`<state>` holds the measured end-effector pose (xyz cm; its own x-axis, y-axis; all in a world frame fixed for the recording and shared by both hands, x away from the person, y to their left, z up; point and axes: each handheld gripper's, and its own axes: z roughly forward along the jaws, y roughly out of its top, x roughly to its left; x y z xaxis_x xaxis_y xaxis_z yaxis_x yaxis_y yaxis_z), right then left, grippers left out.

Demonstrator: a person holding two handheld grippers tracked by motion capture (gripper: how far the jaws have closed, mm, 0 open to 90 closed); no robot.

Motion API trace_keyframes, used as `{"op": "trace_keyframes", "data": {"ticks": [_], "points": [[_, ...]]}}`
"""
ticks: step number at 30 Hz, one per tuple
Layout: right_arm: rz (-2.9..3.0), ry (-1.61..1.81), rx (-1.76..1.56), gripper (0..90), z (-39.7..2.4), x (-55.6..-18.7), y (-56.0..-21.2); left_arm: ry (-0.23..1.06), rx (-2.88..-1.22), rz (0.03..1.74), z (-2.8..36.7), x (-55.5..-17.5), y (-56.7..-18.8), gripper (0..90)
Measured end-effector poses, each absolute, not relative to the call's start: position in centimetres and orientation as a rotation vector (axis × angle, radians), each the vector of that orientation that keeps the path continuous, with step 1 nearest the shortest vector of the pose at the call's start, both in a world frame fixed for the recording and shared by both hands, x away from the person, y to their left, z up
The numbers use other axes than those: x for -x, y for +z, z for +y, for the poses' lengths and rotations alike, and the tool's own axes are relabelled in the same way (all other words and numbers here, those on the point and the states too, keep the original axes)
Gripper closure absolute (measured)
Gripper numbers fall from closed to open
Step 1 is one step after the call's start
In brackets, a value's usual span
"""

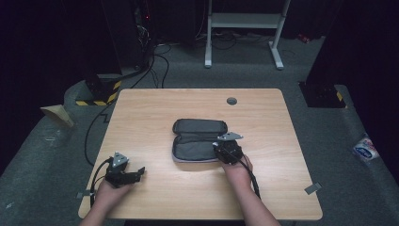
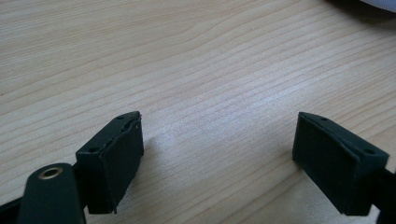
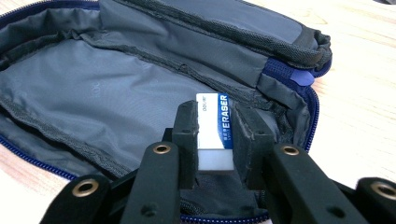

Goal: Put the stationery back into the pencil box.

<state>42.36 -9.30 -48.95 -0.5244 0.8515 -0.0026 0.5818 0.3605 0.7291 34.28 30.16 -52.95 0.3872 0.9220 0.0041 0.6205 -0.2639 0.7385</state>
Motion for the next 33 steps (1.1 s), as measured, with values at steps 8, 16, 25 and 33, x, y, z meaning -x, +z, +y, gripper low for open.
{"op": "trace_keyframes", "data": {"ticks": [8, 16, 25, 33], "points": [[2.221, 1.007, -1.252, 61.8, -9.4, -42.3, -48.5, 0.585, -1.988, 1.321, 30.1, -34.3, -53.0, 16.6], [2.216, 1.064, -1.247, 52.8, -9.5, -42.3, -48.1, 0.586, -1.990, 1.318, 30.2, -34.3, -53.0, 16.6], [2.204, 1.110, -1.209, 38.7, -9.7, -42.3, -47.7, 0.587, -1.990, 1.319, 30.1, -34.3, -52.9, 16.6], [2.154, 1.156, -1.227, 16.6, -10.0, -42.2, -47.3, 0.588, -1.991, 1.318, 30.2, -34.3, -52.9, 16.7]]}}
